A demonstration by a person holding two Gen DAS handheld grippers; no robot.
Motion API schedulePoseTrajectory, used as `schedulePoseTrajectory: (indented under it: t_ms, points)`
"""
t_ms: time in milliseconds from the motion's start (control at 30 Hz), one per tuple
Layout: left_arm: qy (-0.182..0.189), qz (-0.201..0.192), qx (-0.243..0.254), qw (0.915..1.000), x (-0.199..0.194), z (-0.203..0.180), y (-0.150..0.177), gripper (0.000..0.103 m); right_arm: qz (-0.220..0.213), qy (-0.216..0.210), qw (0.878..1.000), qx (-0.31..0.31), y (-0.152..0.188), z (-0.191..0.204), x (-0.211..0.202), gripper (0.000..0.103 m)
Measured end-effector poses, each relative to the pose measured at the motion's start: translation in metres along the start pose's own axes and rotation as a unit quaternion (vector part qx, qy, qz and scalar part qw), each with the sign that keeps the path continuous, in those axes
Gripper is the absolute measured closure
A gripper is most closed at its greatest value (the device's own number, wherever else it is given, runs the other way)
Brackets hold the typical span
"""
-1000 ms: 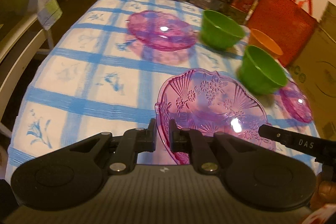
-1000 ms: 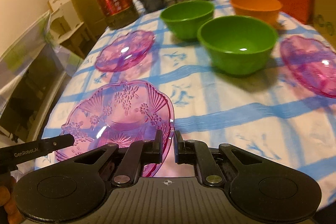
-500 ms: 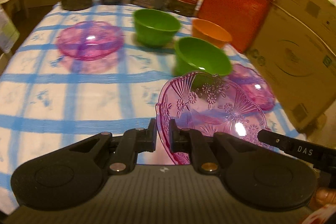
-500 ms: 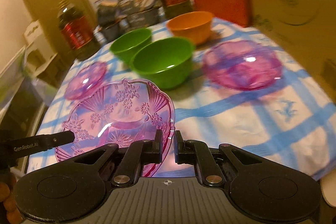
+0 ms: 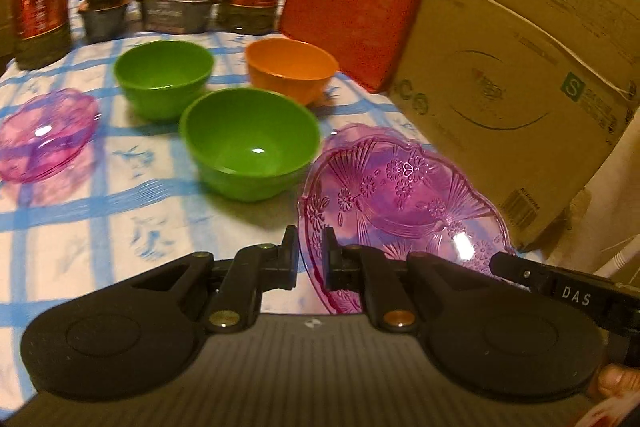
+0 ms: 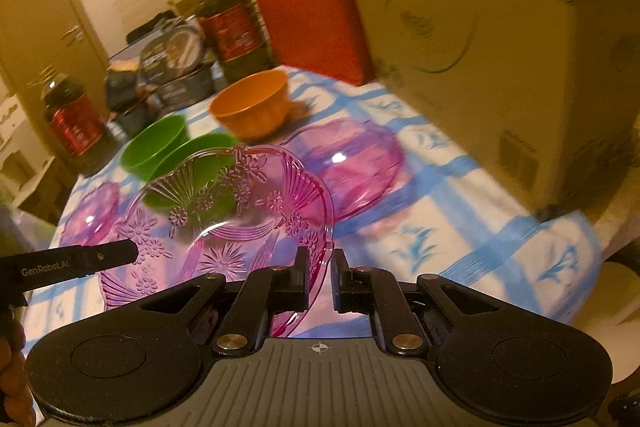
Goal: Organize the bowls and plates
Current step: 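Carry the pink plate with both grippers toward the pink plate by the cardboard box, then lower the plate onto the other pink plate and open both grippers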
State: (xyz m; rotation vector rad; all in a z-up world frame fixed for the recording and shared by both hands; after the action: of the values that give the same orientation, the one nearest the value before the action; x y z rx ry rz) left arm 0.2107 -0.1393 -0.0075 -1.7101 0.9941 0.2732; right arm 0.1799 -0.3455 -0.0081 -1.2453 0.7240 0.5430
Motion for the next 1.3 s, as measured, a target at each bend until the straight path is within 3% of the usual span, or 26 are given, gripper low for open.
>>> schedulePoseTrajectory:
  t_ms: [333,867,1300]
  points:
    - [0.005,0.01,-0.009,0.9999,0.051,-0.015,-0.016,0.093,-0.007,0.01,1.0,-0.023,-0.039,-0.027,0.034,0.093]
    - [-0.029,-0.001,-0.027,0.9992,0.125,-0.019,-0.031,0.091,-0.01,0.004,0.996,-0.085,-0.089,-0.042,0.123,0.093]
    - [-0.053,0.0,-0.03,0.9981,0.149,-0.009,-0.027,0.088,-0.014,-0.008,0.991,-0.131,-0.101,-0.03,0.164,0.093]
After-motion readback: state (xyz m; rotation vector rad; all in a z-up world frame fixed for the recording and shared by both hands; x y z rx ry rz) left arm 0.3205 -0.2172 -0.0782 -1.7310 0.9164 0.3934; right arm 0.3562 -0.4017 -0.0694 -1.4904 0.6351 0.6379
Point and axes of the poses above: each gripper's, at about its wrist camera, not at the fingertips, and x roughly the way its jaws point, z to its left, y to its underside, the point moved 4 cm from there along x, roughly the way its jaws point, and after that the axes turned 14 degrees about y, right-handed, at the moved point
